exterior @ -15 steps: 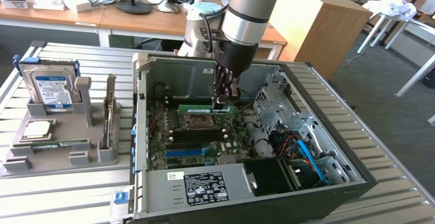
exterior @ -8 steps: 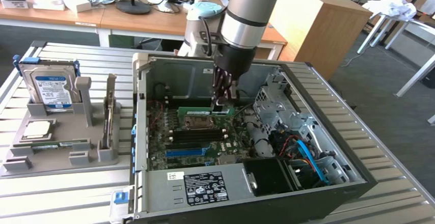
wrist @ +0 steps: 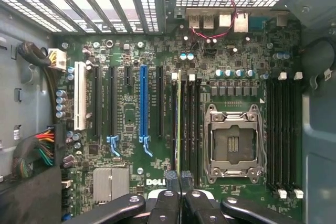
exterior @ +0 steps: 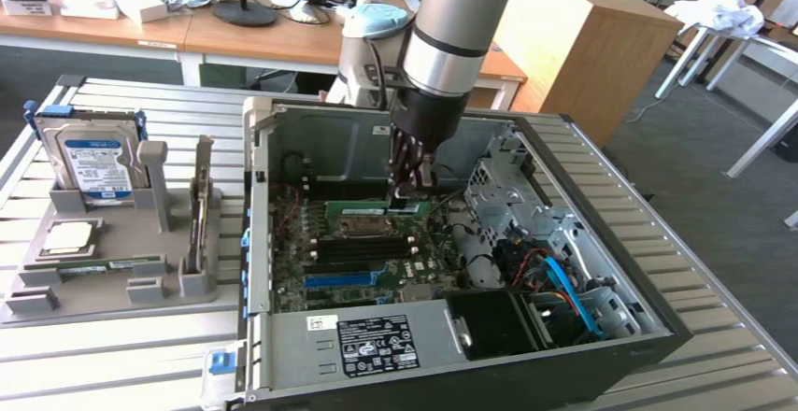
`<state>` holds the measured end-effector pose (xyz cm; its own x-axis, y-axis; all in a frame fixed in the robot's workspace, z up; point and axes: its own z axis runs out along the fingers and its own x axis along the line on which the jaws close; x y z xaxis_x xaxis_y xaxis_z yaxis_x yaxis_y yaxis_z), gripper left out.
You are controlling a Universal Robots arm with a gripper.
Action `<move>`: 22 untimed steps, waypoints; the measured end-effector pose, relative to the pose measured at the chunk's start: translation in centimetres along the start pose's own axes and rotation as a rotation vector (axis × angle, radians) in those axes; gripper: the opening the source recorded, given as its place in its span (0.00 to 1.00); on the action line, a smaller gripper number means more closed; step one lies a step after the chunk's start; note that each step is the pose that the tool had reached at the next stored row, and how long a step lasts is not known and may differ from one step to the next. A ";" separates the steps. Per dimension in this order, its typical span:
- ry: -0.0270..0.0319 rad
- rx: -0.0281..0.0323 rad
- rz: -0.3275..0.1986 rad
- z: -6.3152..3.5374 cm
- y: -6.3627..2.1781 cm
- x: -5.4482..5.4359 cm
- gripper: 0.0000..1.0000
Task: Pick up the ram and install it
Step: 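Insert the ram into the slot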
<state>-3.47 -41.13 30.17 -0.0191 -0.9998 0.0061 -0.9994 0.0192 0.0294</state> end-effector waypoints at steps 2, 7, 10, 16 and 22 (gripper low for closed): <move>0.0001 -0.0001 0.000 0.15 -0.01 0.0 0.12; 0.0001 0.0000 0.000 0.70 -0.02 0.0 0.12; 0.0000 0.0000 0.000 0.95 -0.03 0.0 0.12; 0.0000 0.0001 0.000 1.41 -0.04 0.0 0.12; 0.0000 0.0000 0.000 1.86 -0.06 0.0 0.12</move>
<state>-3.47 -41.12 28.31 -0.0190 -0.9998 0.0061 -0.9994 0.0192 0.0294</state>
